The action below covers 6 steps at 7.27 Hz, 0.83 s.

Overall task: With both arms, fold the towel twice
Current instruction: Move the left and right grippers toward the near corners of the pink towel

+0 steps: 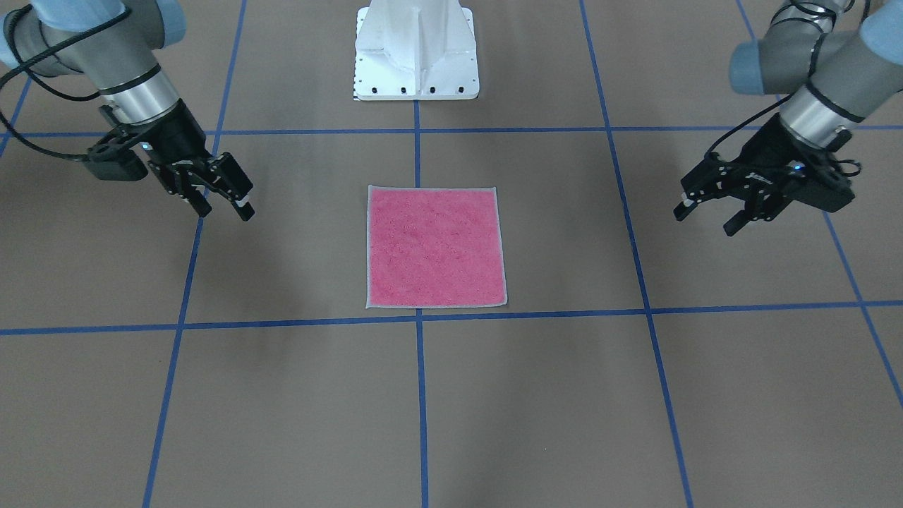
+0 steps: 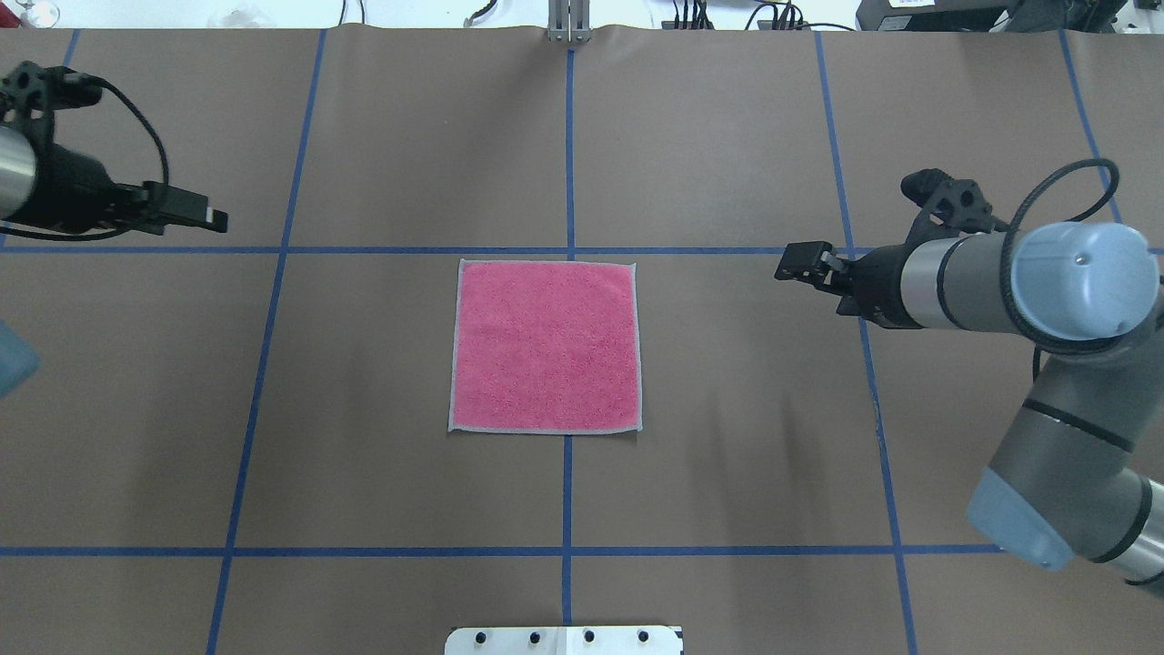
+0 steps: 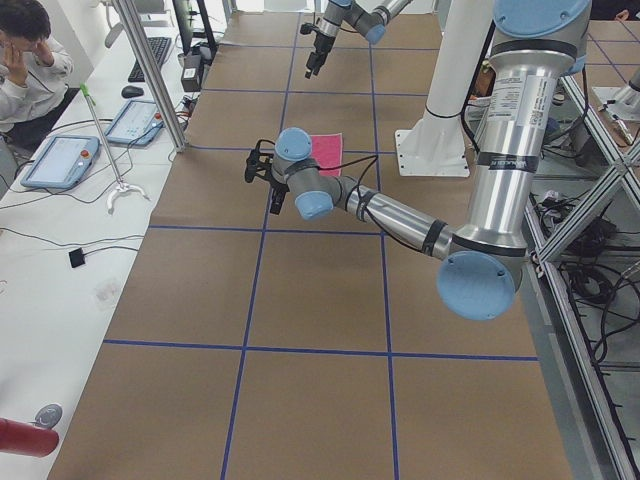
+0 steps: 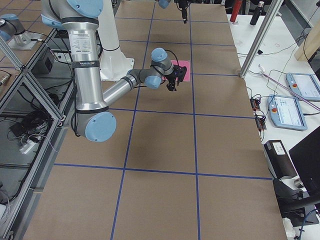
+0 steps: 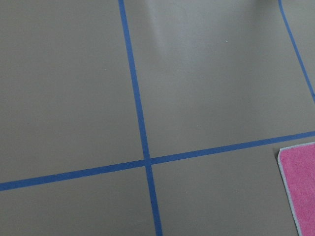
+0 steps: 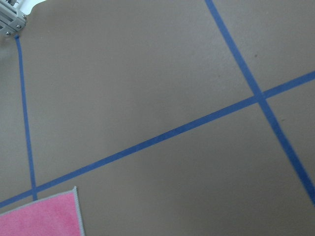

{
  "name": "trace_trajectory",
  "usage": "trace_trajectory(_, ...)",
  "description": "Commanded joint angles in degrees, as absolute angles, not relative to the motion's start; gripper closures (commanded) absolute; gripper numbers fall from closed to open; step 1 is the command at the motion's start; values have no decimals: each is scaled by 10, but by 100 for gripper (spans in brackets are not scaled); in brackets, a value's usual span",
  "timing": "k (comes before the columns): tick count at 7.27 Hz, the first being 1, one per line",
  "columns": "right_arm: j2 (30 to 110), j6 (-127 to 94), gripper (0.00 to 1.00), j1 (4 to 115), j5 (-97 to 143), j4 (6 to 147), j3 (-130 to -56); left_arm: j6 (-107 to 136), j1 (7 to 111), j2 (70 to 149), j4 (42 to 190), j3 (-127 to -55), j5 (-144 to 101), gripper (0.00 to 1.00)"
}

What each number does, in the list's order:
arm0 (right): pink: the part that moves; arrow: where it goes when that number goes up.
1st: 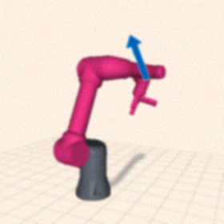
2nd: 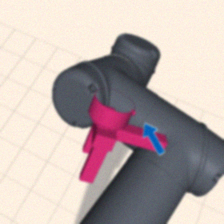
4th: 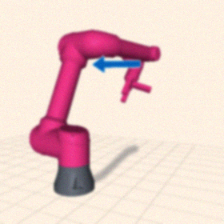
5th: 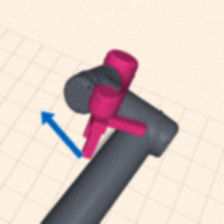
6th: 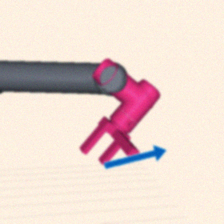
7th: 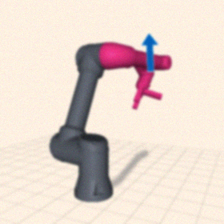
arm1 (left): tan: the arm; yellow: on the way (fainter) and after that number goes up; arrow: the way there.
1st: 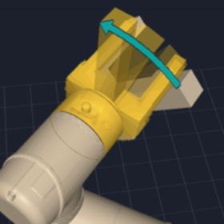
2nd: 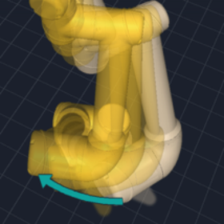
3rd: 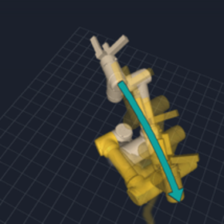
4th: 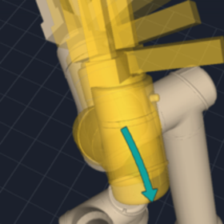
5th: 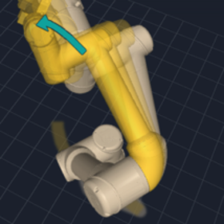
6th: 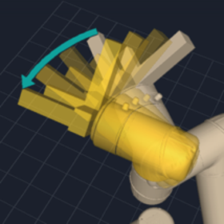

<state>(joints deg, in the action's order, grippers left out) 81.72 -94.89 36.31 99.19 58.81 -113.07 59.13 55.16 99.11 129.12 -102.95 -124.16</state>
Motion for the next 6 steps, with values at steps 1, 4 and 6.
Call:
trace_trajectory(1,785,-1086,5,312,965,591,-1127,782,485,1028,1295,-1031,-1193,0)
trace_trajectory(4,742,-1241,1,246,879,626,-1124,1033,409,1056,1301,-1031,-1111,0)
trace_trajectory(6,703,-1282,0,210,834,692,-1123,1132,342,1085,1301,-1031,-1026,0)
